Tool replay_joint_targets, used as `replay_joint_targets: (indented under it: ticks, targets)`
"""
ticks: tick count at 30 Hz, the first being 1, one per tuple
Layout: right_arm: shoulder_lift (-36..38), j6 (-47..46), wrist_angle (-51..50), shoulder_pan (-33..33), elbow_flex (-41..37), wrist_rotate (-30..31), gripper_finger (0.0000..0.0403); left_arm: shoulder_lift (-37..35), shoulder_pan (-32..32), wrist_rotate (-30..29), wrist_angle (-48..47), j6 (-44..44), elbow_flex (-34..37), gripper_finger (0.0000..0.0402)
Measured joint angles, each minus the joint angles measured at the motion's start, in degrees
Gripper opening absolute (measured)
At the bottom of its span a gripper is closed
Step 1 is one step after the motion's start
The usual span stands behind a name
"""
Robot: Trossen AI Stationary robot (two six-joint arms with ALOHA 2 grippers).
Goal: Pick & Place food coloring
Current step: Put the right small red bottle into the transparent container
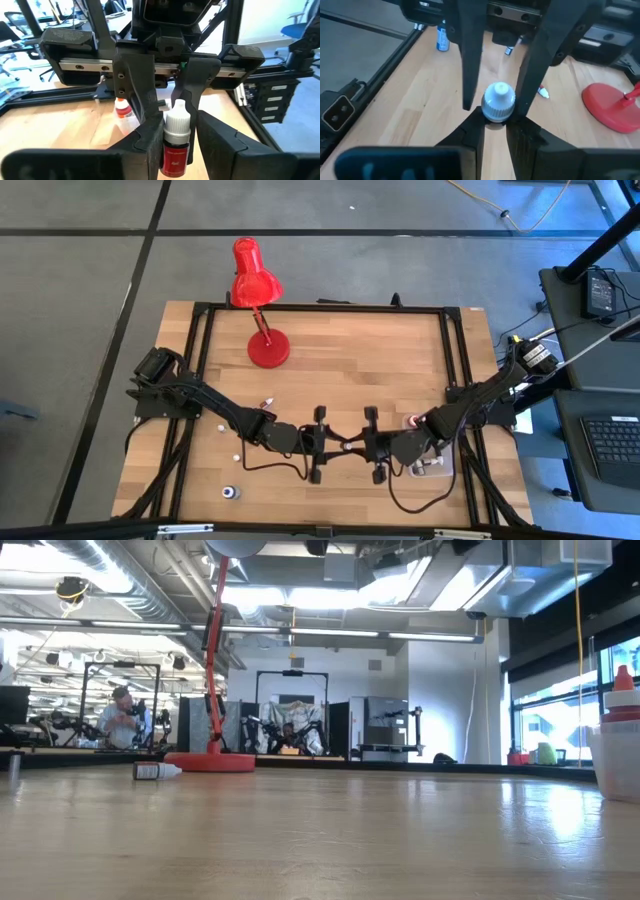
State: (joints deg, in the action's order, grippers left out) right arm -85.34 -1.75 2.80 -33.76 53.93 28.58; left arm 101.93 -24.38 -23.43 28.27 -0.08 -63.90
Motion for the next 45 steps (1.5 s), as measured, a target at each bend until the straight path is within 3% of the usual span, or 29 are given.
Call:
replay_joint_targets:
  ticks: [13,16,22,30,38,42,45]
  targets:
    - [0.0,-6.2,-8.0,0.0,0.0,-0.2,0.0073,0.0,-1.9,-9.2,-1.3,4.5,0.0,0.0157]
    - [0.0,-11.3,-17.7,-0.3,1.7,-1.3,0.0073,-0.6,-3.1,-14.6,-6.0,5.3,0.0,0.0163]
    - [0.0,-29.7,-43.1,-1.4,7.5,-14.1,0.0073,-1.0,-4.6,-27.4,-13.2,0.6,0.1,0.0165]
    - [0.1,-55.5,-65.6,-8.2,10.6,-22.3,0.0073,-1.0,-4.8,-29.1,-17.4,-3.2,0.1,0.0163]
    - [0.1,-74.8,-64.9,-16.1,6.8,-27.0,0.0073,-1.0,-4.4,-29.2,-21.6,-7.6,0.1,0.0166]
    - [0.0,-76.2,-60.3,-18.6,4.0,-27.1,0.0073,-1.0,-3.5,-28.4,-26.4,-13.4,0.0,0.0167]
    - [0.0,-76.2,-56.9,-19.1,2.0,-26.9,0.0073,-1.0,-2.5,-23.9,-32.4,-21.0,0.0,0.0167]
